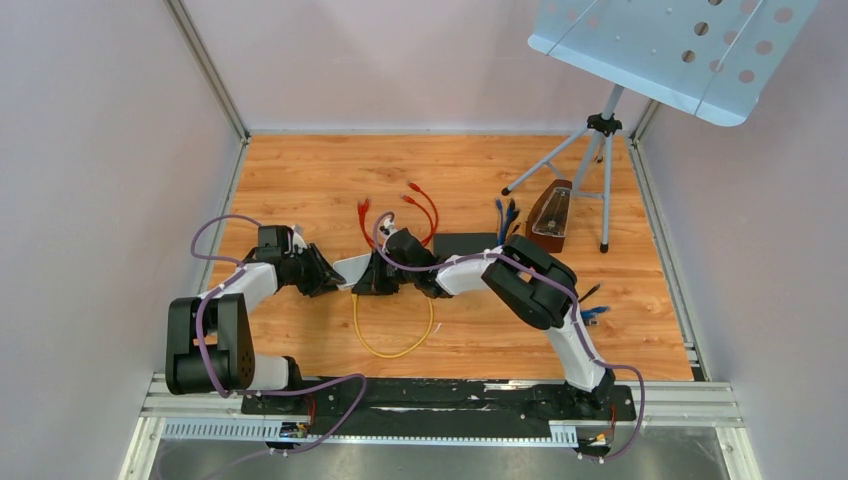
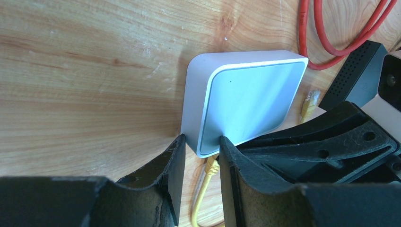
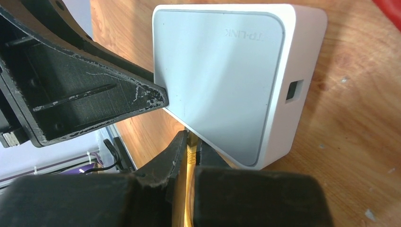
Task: Pull the plug from the switch port
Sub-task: Pull the connector from the switch port, then pick up the connector from the center of the board.
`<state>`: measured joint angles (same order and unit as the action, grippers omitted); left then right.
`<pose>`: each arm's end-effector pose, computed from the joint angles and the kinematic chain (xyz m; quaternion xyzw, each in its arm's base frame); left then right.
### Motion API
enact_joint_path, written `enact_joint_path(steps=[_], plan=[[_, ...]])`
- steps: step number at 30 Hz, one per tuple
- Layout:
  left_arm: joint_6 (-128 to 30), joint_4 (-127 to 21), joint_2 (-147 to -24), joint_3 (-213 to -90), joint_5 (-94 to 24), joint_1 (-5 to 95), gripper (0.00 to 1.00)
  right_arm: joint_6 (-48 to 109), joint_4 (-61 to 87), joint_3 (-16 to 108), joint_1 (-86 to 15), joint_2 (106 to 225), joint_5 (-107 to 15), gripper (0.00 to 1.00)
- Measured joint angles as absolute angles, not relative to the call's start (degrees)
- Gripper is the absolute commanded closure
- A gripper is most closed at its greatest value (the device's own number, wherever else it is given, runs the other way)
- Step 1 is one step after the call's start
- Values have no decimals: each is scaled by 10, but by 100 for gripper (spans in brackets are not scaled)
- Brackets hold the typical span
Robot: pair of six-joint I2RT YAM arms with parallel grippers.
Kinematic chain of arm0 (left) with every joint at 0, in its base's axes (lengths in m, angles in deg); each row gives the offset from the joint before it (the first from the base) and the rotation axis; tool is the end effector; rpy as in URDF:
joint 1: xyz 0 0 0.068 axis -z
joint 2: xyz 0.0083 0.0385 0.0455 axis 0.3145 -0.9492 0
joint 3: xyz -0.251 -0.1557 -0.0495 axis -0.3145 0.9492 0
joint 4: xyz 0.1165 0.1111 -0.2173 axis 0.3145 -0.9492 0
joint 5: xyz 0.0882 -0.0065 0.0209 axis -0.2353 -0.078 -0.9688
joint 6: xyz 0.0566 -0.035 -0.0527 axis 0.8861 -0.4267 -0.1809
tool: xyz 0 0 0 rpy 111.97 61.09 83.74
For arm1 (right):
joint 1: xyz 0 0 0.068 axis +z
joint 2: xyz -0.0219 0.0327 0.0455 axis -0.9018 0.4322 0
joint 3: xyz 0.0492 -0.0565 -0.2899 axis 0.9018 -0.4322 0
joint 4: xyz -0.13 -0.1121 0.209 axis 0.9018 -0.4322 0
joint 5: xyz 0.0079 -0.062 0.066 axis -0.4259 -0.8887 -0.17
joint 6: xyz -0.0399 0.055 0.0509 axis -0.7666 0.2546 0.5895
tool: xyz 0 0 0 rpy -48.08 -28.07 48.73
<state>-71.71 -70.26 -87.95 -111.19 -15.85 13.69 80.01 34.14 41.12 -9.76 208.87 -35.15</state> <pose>0.2489 -0.0141 0.1334 -0.2618 0.9064 -0.2830 0.1728 0.2731 0.4247 0.1015 -0.0596 0.8723 0.4620 0.1483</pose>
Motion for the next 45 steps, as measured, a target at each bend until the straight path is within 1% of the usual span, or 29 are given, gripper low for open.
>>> enact_joint_path(steps=[6, 11, 14, 15, 17, 20, 21, 24, 28, 35, 42, 45], plan=[[-717, -703, -877, -1112, -162, 137, 61, 786, 340, 411, -94, 2087, -352, 100], [-719, -706, -877, -1112, -159, 139, 61, 768, 339, 407, -72, 2082, -359, 100], [-719, -707, -876, -1112, -160, 139, 57, 760, 334, 401, -61, 2073, -370, 100], [-719, -709, -873, -1112, -161, 139, 55, 758, 333, 398, -59, 2070, -374, 97], [-719, -713, -863, -1111, -164, 139, 47, 752, 328, 392, -57, 2062, -386, 83], [-720, -726, -824, -1106, -174, 139, 37, 738, 315, 382, -59, 2045, -406, 68], [-721, -730, -809, -1106, -178, 139, 34, 732, 311, 379, -60, 2039, -411, 65], [-726, -742, -755, -1105, -197, 139, 28, 713, 300, 377, -61, 2018, -421, 59], [-734, -768, -685, -1106, -240, 139, 23, 688, 284, 377, -58, 2002, -428, 58], [-767, -864, -588, -1115, -378, 139, 15, 641, 220, 377, -26, 1989, -459, 57], [-815, -955, -548, -1142, -502, 139, 2, 591, 150, 399, 23, 1989, -514, 57], [-831, -982, -540, -1148, -535, 139, 0, 571, 111, 420, 41, 1989, -550, 57]])
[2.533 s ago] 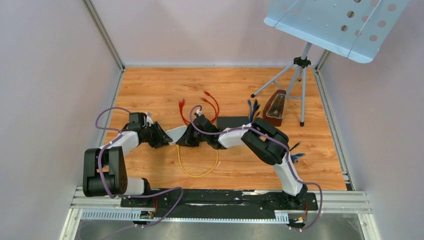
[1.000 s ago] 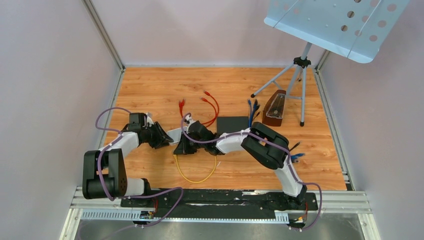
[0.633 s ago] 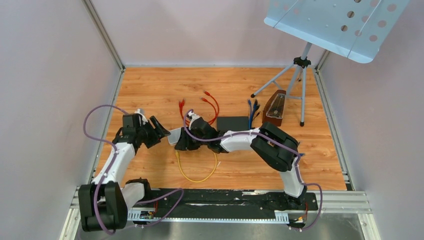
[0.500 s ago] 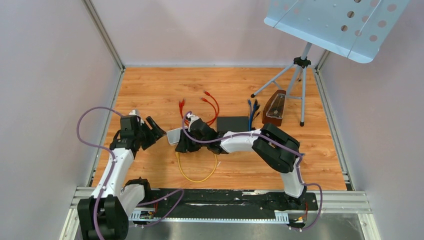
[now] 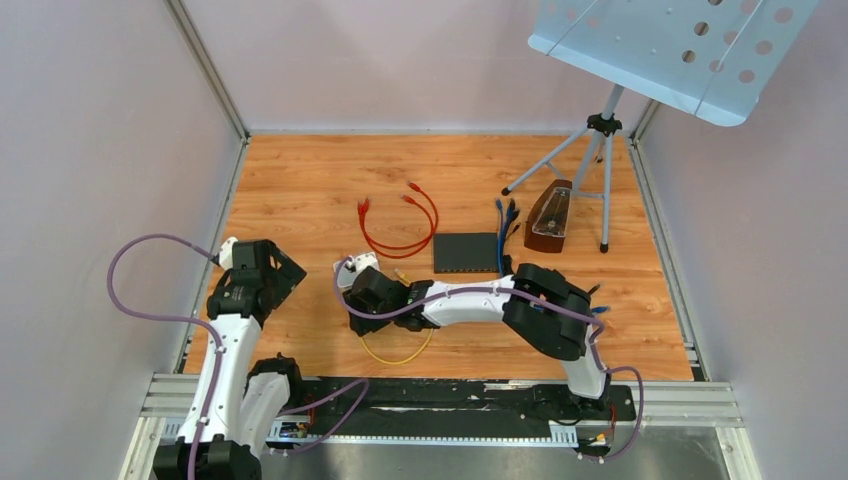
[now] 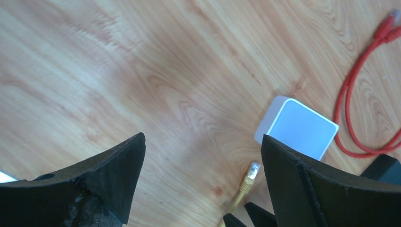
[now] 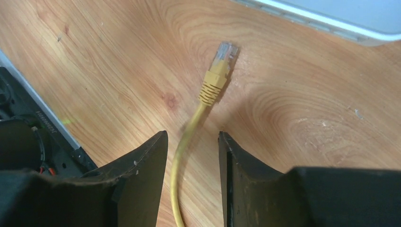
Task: Pull the plug from the switch port
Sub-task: Pick up the connector from the center of the board.
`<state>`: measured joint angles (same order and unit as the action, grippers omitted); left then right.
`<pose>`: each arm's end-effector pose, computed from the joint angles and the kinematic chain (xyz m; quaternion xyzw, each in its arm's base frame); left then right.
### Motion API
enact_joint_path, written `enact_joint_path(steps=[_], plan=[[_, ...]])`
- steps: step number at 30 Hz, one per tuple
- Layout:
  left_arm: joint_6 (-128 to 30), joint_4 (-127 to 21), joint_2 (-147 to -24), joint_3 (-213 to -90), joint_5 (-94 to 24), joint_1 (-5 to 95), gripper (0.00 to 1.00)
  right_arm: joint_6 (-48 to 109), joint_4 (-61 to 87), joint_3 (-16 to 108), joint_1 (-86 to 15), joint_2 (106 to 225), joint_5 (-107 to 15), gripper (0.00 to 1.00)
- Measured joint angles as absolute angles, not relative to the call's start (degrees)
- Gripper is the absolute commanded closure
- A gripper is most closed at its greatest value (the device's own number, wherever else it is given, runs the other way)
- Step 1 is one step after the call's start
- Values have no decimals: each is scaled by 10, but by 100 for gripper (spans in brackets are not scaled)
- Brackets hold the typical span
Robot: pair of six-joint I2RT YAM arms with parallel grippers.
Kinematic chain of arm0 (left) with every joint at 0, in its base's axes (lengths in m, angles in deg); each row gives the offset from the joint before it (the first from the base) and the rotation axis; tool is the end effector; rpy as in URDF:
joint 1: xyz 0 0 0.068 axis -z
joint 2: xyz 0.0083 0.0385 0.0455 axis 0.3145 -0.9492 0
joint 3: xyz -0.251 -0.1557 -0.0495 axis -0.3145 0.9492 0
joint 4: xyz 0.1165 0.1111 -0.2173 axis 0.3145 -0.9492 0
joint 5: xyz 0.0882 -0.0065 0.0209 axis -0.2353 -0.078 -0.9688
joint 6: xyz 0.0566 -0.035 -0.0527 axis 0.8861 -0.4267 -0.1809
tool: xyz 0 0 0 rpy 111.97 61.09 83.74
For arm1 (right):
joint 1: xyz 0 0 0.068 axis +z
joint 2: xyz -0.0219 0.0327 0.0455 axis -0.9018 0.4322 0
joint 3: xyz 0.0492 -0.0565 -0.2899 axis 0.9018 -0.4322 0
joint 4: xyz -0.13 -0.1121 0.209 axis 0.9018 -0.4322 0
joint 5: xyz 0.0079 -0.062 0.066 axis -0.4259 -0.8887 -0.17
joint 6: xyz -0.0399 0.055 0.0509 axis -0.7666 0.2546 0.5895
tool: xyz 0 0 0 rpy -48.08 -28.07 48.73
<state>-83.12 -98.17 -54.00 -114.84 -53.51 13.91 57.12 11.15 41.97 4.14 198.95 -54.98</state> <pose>0.1616 0.0260 0.2224 -0.4281 0.8382 -0.0364 0.3358 0.1748 0.4382 0.1403 -0.2726 0.8863 0.2824 0.2459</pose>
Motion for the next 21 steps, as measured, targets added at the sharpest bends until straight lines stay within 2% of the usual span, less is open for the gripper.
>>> enact_joint_path(steps=[7, 12, 15, 18, 21], plan=[[-859, -1027, -521, -1154, -588, 139, 0, 547, 28, 498, 69, 2026, -647, 62], [-867, -1038, -521, -1154, -599, 139, 0, 526, -1, 517, 84, 2039, -694, 70], [-869, -1039, -524, -1154, -600, 139, 0, 519, -7, 522, 91, 2041, -709, 81], [-869, -1039, -526, -1154, -600, 139, 0, 514, -13, 522, 94, 2041, -720, 97], [-869, -1039, -526, -1154, -600, 139, 0, 509, -17, 522, 93, 2040, -723, 100]])
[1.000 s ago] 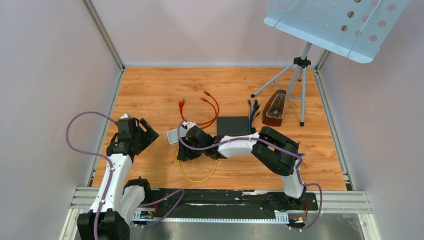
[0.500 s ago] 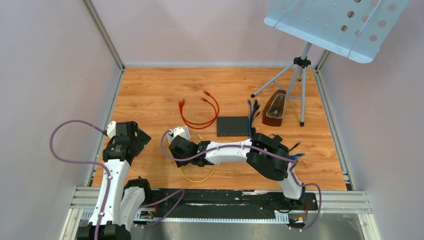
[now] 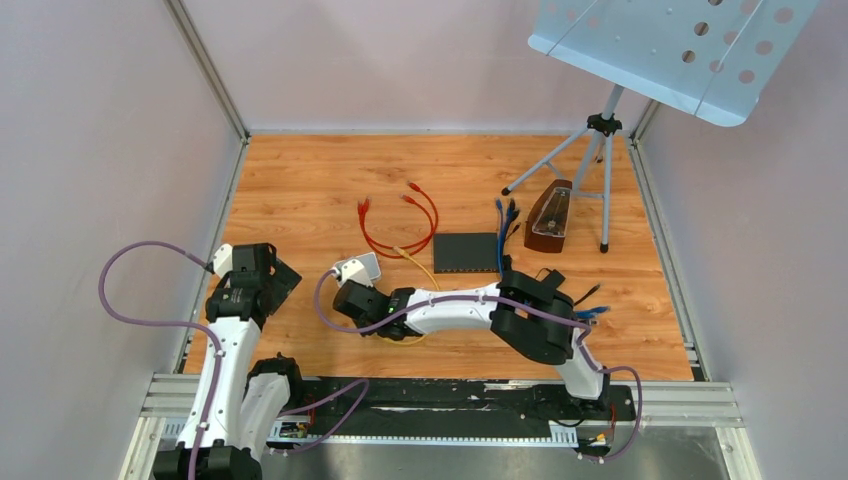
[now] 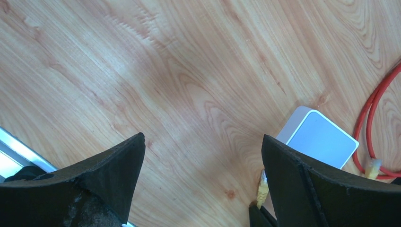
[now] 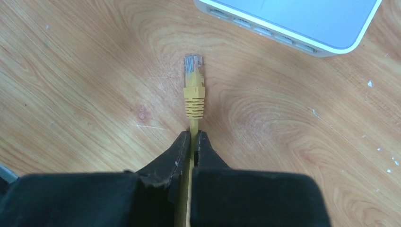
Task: Pull the plug from the switch port
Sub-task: Pick up the connector from the center of the board.
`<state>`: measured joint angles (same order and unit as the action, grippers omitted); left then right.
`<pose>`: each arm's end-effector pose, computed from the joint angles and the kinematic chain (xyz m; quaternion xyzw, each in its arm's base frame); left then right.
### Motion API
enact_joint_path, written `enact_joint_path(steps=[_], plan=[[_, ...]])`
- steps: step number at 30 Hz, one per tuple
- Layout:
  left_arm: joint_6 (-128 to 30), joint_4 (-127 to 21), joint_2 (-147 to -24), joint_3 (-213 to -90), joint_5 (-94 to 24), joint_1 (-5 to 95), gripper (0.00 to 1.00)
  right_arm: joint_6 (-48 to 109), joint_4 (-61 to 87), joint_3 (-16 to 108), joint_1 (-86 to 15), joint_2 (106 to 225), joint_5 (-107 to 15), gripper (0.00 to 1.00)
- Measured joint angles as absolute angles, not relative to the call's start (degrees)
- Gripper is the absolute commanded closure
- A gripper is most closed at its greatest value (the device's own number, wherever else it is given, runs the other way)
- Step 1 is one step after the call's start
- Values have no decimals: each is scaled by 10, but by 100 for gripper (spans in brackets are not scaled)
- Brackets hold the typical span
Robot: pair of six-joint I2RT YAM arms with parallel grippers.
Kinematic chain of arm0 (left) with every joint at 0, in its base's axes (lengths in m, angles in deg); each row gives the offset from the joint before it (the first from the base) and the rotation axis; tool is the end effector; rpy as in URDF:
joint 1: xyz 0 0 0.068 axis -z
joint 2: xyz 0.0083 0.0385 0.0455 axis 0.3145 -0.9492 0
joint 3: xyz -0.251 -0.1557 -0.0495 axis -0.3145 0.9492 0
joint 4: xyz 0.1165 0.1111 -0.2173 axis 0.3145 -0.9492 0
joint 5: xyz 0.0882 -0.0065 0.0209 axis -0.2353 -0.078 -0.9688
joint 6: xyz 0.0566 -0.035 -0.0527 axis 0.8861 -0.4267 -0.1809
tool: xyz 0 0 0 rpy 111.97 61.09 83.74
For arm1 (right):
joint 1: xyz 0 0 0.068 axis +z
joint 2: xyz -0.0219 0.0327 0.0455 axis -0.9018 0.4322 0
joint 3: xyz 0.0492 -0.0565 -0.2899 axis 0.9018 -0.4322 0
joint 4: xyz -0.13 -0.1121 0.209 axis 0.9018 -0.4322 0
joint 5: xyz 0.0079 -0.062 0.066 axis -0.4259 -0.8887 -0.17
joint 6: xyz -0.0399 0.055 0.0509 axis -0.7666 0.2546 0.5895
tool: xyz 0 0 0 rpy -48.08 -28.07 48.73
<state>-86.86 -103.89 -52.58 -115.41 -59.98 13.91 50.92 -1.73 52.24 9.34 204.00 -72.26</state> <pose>0.1463 0.0330 0.2221 -0.4693 0.8208 0.0156 0.3252 0.1601 0.4617 0.1401 -0.3211 0.8820 0.1378 0.3163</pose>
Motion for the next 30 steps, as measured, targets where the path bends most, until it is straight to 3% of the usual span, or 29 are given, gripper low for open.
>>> enact_joint_path(steps=[6, 18, 30], plan=[[-868, -1036, -532, -1154, -597, 139, 0, 509, -34, 492, 94, 2001, -722, 100], [-858, -1008, -551, -1154, -563, 139, 0, 478, -53, 468, 88, 1795, -767, 100], [-844, -968, -585, -1154, -508, 139, 0, 378, -44, 591, 15, 1814, -772, 100]])
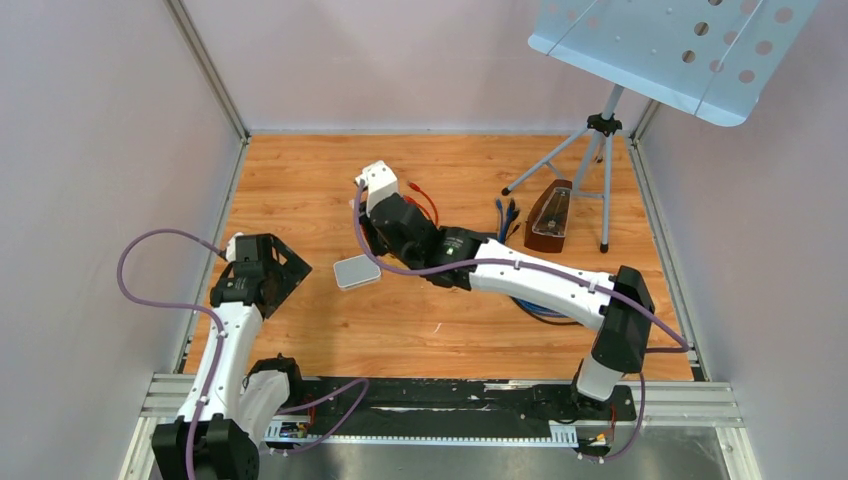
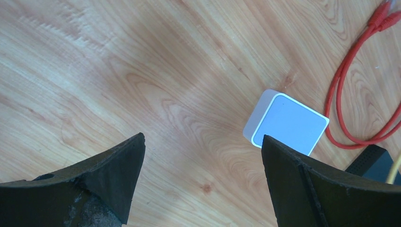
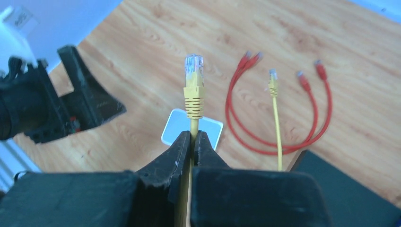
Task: Pull the plug from the switch port
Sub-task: Pick up the connector from the center of the board, then place the connector at the center of the board.
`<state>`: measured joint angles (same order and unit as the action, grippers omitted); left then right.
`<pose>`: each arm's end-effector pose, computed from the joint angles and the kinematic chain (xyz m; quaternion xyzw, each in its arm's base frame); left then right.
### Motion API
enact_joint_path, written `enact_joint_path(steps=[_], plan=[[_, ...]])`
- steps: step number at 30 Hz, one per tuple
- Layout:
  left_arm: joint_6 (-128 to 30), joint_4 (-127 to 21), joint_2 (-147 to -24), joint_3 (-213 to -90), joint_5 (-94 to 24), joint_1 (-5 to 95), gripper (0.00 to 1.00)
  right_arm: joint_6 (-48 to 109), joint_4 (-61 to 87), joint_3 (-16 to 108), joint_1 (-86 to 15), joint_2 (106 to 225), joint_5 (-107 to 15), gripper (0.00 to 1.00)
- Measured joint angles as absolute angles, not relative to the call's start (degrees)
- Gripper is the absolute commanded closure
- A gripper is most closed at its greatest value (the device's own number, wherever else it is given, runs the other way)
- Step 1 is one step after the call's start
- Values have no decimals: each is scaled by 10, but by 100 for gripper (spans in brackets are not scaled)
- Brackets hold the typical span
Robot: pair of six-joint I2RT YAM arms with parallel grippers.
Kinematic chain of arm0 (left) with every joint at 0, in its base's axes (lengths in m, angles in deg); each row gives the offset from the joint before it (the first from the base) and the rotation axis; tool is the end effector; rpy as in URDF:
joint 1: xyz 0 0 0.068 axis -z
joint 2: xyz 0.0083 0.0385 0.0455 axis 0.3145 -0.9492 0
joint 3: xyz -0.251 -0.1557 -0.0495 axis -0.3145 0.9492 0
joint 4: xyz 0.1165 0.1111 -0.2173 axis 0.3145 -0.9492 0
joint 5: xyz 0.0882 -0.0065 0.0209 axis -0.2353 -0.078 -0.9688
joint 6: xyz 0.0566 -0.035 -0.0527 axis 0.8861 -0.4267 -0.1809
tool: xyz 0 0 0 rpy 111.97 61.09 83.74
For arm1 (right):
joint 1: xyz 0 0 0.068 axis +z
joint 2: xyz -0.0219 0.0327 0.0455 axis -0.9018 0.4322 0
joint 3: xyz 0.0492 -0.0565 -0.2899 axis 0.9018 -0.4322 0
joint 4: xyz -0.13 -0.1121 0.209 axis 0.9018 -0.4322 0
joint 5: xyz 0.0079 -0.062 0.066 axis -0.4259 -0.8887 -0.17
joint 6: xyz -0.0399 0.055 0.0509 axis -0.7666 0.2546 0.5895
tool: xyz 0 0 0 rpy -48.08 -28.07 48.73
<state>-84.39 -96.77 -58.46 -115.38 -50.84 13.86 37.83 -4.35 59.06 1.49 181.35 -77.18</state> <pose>0.1743 0.0236 0.2158 -0.4335 0.8450 -0.0525 0.3088 0.2091 0.3929 0.3597 -0.2645 0.7978 0.1950 0.5055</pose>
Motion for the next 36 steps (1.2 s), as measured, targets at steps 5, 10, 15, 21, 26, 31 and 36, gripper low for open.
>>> enact_joint_path(steps=[5, 10, 15, 21, 26, 31, 36], plan=[[-836, -954, -585, -1154, -488, 139, 0, 341, -30, 647, -25, 1843, -757, 100], [-822, -938, -600, -1154, -464, 139, 0, 307, -16, 712, -75, 1888, -740, 100], [-810, -929, -622, -1154, -444, 139, 0, 276, -13, 781, -121, 1948, -738, 100], [-798, -924, -624, -1154, -422, 139, 0, 240, -3, 858, -155, 2041, -744, 100], [-797, -915, -624, -1154, -408, 139, 0, 251, -18, 926, -157, 2153, -728, 94], [-789, -914, -624, -1154, -404, 139, 0, 291, -82, 983, -153, 2262, -688, 93], [-781, -916, -629, -1161, -406, 138, 0, 321, -134, 983, -153, 2283, -655, 84]])
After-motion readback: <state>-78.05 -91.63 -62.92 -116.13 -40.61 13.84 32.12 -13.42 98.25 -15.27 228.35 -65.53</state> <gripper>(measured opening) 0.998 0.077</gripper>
